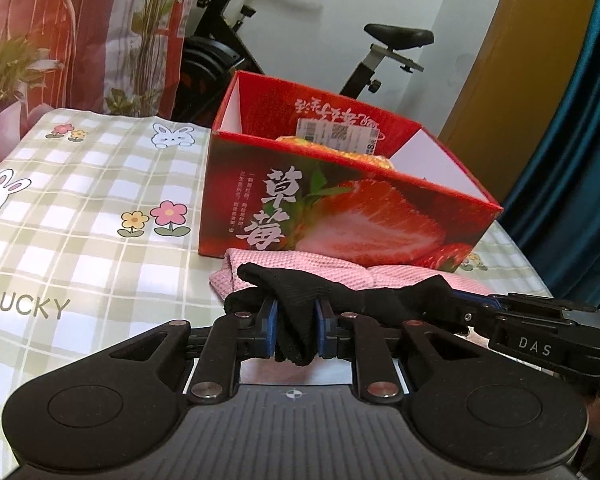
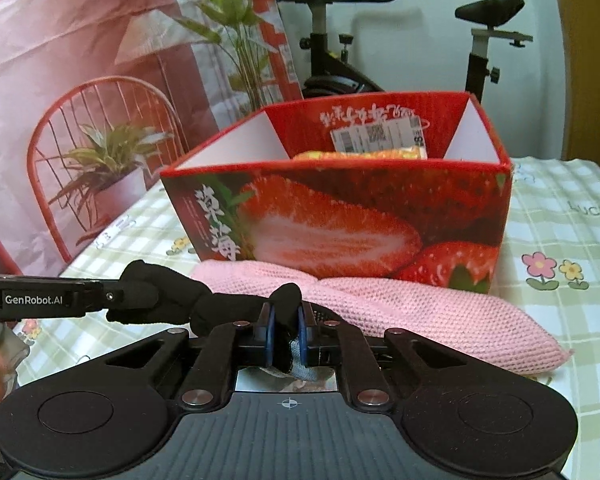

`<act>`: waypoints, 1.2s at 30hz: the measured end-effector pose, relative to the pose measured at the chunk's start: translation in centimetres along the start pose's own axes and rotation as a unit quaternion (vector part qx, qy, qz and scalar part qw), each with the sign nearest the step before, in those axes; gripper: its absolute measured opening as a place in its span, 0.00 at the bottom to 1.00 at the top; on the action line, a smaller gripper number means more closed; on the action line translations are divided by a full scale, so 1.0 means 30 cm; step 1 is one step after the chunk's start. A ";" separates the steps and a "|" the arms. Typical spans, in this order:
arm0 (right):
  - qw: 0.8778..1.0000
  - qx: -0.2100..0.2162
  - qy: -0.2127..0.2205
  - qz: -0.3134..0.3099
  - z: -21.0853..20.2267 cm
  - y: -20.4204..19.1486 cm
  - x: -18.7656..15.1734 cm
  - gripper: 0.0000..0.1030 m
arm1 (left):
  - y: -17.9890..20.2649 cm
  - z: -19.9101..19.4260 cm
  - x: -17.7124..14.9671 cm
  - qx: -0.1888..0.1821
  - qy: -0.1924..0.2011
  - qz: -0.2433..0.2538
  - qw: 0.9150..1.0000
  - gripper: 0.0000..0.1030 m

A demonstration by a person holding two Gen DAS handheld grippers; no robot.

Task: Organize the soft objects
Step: 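Close both grippers on the black glove, then lift the black glove with both grippers and carry it into the red box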

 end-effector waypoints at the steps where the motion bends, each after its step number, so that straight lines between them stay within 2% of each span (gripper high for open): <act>1: 1.000 0.000 0.003 0.000 -0.010 0.000 0.000 0.10 | 0.007 -0.008 -0.005 -0.001 0.002 0.001 1.000 0.19; 10: 1.000 0.002 0.023 -0.002 -0.083 -0.007 -0.010 0.10 | 0.029 -0.053 -0.036 -0.008 0.012 0.003 1.000 0.19; 20: 0.999 0.005 0.036 -0.006 -0.104 -0.019 0.014 0.10 | 0.026 -0.070 -0.016 -0.016 0.028 0.007 0.999 0.19; 23: 0.999 0.010 0.050 -0.008 -0.117 -0.017 0.061 0.10 | 0.035 -0.082 0.036 -0.018 0.040 0.019 0.999 0.19; 28: 0.996 0.018 0.081 -0.004 -0.131 -0.002 0.205 0.10 | 0.057 -0.094 0.182 -0.031 0.067 0.034 0.997 0.19; 33: 0.994 0.015 0.104 0.008 -0.093 0.042 0.372 0.10 | 0.068 -0.049 0.331 -0.054 0.076 0.028 0.995 0.19; 36: 0.994 0.006 0.106 0.002 -0.040 0.065 0.446 0.10 | 0.068 -0.003 0.396 -0.049 0.078 0.040 0.995 0.19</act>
Point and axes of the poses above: each gripper's, at about its wrist camera, not at the fingertips, and z roughly the way its jaws point, y to its right, x to its top, the point moved 4 cm from there along z, roughly the way its jaws point, and after that the axes turned 14 degrees about -x, right-handed, at the moved point
